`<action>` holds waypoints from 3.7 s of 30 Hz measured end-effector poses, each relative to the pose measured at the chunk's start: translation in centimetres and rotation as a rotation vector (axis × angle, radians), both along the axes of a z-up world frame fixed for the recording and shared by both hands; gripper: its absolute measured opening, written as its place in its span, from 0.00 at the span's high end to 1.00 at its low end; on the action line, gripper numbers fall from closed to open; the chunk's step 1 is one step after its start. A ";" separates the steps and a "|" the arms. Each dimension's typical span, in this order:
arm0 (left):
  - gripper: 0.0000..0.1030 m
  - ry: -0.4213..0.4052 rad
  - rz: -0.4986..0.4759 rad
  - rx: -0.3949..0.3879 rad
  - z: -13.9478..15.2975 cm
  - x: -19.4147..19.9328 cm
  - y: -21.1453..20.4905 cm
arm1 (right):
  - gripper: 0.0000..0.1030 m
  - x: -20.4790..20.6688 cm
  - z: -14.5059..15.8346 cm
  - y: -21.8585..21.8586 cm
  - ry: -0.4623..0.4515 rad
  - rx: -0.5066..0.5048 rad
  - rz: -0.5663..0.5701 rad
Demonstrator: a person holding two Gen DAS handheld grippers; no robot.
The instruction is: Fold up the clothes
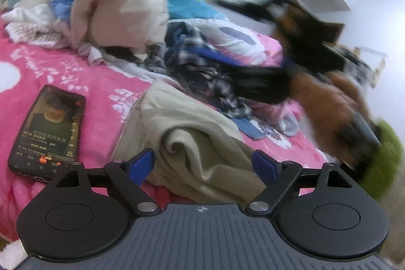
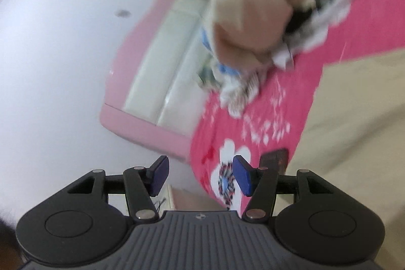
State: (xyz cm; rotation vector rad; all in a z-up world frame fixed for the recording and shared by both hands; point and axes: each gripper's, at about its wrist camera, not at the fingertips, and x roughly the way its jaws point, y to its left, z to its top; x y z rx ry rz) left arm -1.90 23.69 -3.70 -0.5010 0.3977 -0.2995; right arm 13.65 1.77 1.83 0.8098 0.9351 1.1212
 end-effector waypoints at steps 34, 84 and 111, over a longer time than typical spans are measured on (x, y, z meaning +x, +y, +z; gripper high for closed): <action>0.52 -0.018 0.121 -0.214 0.3 0.2 7.9 | 0.91 -19.4 -7.5 1.6 -1.383 -0.863 0.126; 0.82 0.015 0.016 0.113 -1.9 2.4 0.8 | 0.91 -3.6 -0.9 -7.7 -0.774 -0.693 -0.275; 0.82 -0.040 0.010 0.089 -2.8 1.5 1.2 | 0.97 7.9 -4.5 -4.0 -0.346 -0.407 -0.062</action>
